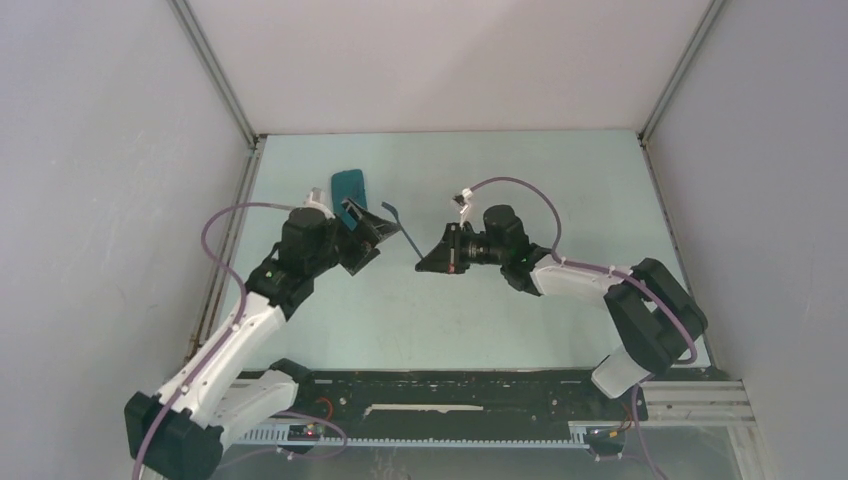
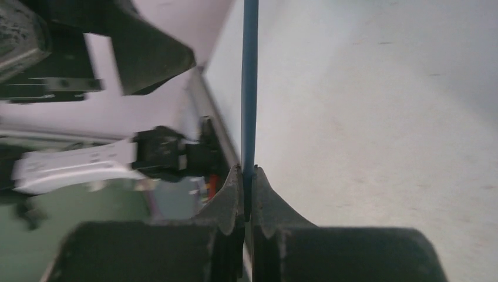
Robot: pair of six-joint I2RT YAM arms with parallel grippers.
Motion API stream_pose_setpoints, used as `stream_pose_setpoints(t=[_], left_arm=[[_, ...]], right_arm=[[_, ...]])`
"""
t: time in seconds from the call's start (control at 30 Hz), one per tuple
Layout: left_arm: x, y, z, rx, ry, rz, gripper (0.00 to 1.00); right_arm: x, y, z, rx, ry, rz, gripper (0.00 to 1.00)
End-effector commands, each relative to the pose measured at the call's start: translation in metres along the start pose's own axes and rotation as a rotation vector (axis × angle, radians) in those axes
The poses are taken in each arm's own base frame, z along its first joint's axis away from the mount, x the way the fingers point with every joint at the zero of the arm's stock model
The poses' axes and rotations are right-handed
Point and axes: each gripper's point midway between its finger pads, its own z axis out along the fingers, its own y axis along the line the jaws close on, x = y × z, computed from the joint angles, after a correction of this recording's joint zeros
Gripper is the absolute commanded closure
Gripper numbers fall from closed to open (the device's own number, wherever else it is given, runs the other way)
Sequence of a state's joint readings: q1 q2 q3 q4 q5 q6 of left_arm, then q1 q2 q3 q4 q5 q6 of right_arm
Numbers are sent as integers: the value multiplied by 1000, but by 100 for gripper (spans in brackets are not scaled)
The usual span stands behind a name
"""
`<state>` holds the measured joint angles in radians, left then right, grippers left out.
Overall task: Fold the napkin into a case and place the utensils inside
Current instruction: Pass from the left arm to the right, then pass from the right arm to the left
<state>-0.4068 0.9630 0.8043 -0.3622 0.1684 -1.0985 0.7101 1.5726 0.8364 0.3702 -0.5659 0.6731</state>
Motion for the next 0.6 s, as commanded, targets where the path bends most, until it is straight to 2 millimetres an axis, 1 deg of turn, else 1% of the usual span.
stream_pose_setpoints(t=[0.0,0.03,0.07,0.13,0.23,0.3,0.37,0.47,0.57], left_arm=[[-19,-45,-10,251,-111,28,11],[-20,-47,-8,258,-110,24,13],[-19,-47,-6,256,-104,18,14],[-19,-47,-2,245,-93,9,18],[-21,-46,2,233,-95,-15,31],[-25,-46,2,227,-118,-20,40],[-30,-45,0,215,-144,-25,46],[-34,-47,0,212,-158,-41,49],[-36,-50,1,213,-163,-53,46]], right_arm=[[-10,81,-23,-434,42,132,100],[-12,86,-25,-464,35,154,100],[-14,89,-25,-483,32,170,100],[-16,91,-25,-496,23,179,100],[-17,88,-23,-477,11,173,100],[-17,87,-22,-465,7,160,100],[-14,86,-22,-444,9,150,100],[-11,87,-22,-428,12,126,100],[-9,85,-22,-412,13,115,100]])
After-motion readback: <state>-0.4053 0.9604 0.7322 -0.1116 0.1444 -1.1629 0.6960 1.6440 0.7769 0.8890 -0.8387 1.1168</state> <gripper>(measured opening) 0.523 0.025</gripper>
